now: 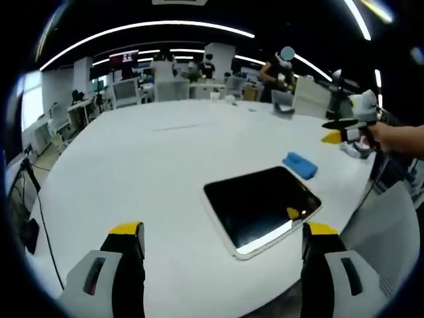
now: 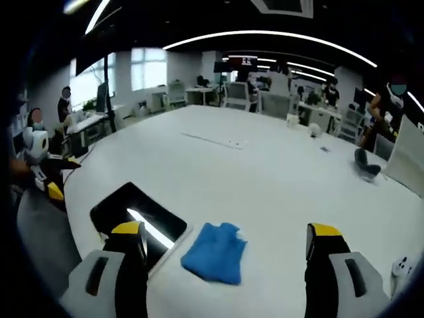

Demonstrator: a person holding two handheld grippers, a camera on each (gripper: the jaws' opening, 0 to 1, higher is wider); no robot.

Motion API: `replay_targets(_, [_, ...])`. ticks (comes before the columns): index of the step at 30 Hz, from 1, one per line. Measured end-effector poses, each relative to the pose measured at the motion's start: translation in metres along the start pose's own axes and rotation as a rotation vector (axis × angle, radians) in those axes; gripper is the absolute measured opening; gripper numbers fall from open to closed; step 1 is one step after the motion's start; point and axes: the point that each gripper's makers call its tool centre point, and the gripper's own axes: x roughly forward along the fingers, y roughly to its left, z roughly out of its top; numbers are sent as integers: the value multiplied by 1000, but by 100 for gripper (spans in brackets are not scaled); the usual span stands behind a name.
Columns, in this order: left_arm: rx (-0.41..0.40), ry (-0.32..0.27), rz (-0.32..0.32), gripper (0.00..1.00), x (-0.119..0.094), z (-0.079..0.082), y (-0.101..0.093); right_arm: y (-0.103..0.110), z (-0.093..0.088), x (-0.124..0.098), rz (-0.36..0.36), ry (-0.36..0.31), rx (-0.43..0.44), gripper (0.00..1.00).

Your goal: Wipe the mirror surface with the cleaning cloth until all visible marks leave the cleaned area.

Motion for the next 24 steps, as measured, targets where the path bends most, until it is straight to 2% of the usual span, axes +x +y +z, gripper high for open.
replay_targets(3, [-18,-5,-4,99,-1,-3,-1,3,-19,-12,-19,5,13,100])
replay_targets(6, [-19,14,-3,99,-2,-10,-3,4,-36,-22,-40,3,24,100])
replay_targets(9, [-12,-3,4,99,-5,-11,-4,11,-52,-29,-37,9,50,100])
replay_targets(10, [-14,0,24,99,-6,-15,-3,15,-63,-30,-34,15,57,100])
replay_targets(11, [32,24,63,99,-7,-22,2,18,-70,-30,-29,21,65,100])
replay_targets(12, [94,34,72,99,-6,-25,3,23,-76,-31,-15,20,128,100])
replay_targets(13, [145,31,80,99,-6,-26,4,26,-79,-32,-9,12,152,100])
replay_targets(15, [96,34,81,99,-5,-26,7,31,-89,-30,-9,35,182,100])
replay_targets(16, [62,20,93,99,-5,-23,10,43,-90,-28,21,40,169,100])
replay_targets(19, [107,16,87,99,-5,-26,9,64,-82,-23,103,29,139,100])
replay_targets(20, [108,39,91,99,-6,-29,10,64,-80,-24,98,31,135,100])
replay_targets(21, [104,34,88,99,-6,-27,9,60,-76,-24,80,8,78,100])
replay_targets(24, [121,24,81,99,-4,-23,7,66,-72,-32,78,5,136,100])
